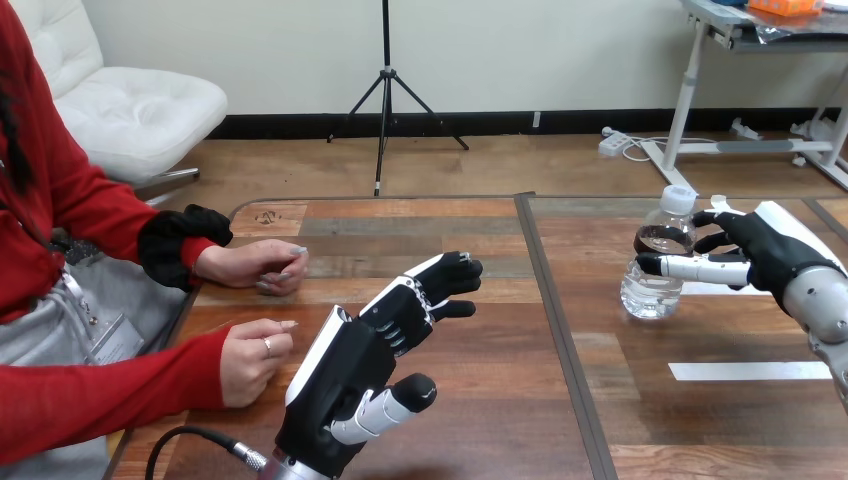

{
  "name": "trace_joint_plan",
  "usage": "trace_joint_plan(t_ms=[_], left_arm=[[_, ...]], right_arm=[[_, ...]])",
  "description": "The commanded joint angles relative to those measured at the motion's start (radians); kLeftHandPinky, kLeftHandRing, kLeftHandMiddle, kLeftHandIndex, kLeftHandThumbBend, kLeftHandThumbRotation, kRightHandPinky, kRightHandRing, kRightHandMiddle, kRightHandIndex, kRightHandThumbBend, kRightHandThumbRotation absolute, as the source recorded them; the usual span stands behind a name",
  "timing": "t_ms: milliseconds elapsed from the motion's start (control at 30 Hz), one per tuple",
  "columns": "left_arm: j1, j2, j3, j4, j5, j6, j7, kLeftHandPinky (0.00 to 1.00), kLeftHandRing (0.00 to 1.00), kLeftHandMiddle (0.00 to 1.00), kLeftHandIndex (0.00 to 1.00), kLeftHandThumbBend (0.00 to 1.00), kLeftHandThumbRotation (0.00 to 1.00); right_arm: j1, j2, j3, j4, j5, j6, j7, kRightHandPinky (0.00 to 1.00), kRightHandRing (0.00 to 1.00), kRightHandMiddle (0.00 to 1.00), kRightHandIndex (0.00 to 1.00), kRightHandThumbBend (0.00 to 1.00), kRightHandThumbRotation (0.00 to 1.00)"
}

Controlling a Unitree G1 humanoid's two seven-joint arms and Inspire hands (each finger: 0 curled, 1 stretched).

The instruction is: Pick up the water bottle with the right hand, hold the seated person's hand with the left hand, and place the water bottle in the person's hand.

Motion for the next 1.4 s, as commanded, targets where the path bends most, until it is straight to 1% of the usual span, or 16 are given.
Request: trace_joint_plan(t_ms=[0,233,933,1000,1133,1367], left_arm=[[-0.03,-0.002,0.015,-0.027,-0.033,-0.01,-0.018,0.79,0.86,0.86,0.84,0.96,0.72],[-0.028,0.0,0.019,-0.027,-0.052,-0.01,-0.038,0.8,0.86,0.86,0.84,0.95,0.71],[-0.024,0.011,0.034,-0.024,-0.055,-0.031,-0.044,0.8,0.86,0.86,0.85,0.95,0.72],[-0.025,0.013,0.035,-0.023,-0.054,-0.034,-0.043,0.8,0.86,0.86,0.85,0.95,0.72],[-0.026,0.016,0.038,-0.02,-0.049,-0.044,-0.039,0.79,0.86,0.86,0.85,0.95,0.73],[-0.024,0.023,0.04,-0.017,-0.04,-0.044,-0.036,0.79,0.85,0.85,0.86,0.95,0.74]], right_arm=[[-0.077,-0.013,-0.005,-0.004,0.016,-0.004,-0.012,0.69,0.79,0.83,0.9,1.0,0.57],[-0.077,-0.008,-0.004,-0.002,0.015,-0.005,-0.021,0.7,0.79,0.84,0.91,1.0,0.58],[-0.083,0.012,-0.02,0.003,0.035,-0.004,-0.044,0.7,0.79,0.84,0.91,1.0,0.58],[-0.083,0.015,-0.026,0.003,0.043,-0.007,-0.047,0.7,0.79,0.84,0.91,1.0,0.57],[-0.079,0.024,-0.049,0.004,0.075,-0.021,-0.059,0.69,0.79,0.84,0.9,1.0,0.55],[-0.078,0.036,-0.068,0.007,0.107,-0.017,-0.069,0.68,0.78,0.83,0.89,1.0,0.51]])
